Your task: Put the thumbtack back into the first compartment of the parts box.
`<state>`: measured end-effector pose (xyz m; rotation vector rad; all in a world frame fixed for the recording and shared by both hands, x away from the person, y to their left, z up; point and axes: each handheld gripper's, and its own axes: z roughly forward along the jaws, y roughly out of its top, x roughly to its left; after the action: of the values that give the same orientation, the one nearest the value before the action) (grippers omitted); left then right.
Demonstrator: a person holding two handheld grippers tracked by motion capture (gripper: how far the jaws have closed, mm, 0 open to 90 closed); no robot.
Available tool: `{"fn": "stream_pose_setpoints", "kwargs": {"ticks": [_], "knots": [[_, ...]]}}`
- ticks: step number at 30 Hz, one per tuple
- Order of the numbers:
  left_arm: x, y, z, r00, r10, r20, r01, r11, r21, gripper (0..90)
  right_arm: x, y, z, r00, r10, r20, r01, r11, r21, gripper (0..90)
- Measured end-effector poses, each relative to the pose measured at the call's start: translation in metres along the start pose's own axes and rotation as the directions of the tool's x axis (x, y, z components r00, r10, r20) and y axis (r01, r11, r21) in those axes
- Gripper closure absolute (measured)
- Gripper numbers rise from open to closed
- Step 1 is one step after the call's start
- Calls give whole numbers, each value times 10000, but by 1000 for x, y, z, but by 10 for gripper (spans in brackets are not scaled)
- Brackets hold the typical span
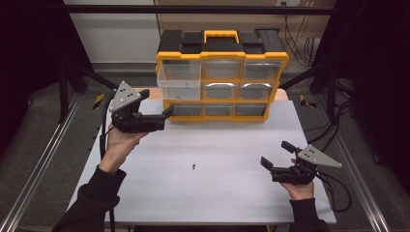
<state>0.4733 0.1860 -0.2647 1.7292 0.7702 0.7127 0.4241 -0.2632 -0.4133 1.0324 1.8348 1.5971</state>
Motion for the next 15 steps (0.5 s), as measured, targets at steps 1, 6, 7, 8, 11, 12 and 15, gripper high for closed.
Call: {"fn": "stream_pose_setpoints", "kwargs": {"ticks": [1, 6, 7, 8, 11, 12, 15], "knots": [[-2, -4, -1, 10000, -18, 53, 18, 10000, 1, 84, 0, 0, 0, 10000, 6, -9, -6, 10000, -12, 5], [-8, -19, -2, 9999, 143, 70, -143, 9999, -47, 60, 1, 0, 1, 10000, 58, 36, -59, 10000, 49, 5], [-10, -23, -3, 9999, 112, 119, -110, 9999, -119, 60, 1, 0, 1, 10000, 51, 33, -51, 10000, 42, 5], [-12, -27, -3, 9997, 30, 256, -26, 9999, -126, 59, 1, 0, 1, 10000, 59, 27, -59, 10000, 37, 5], [-17, -41, -4, 9995, -63, 323, 66, 9999, -93, 56, 0, 0, 0, 10000, 45, 32, -45, 10000, 27, 5], [-19, -44, -4, 9994, -86, 320, 89, 9999, -70, 55, 1, 0, 0, 10000, 64, 45, -64, 10000, 48, 5], [-23, -59, -2, 9992, -150, 360, 150, 9999, 2, 55, 1, -1, 1, 10000, 30, 15, -30, 10000, 73, 5]]}}
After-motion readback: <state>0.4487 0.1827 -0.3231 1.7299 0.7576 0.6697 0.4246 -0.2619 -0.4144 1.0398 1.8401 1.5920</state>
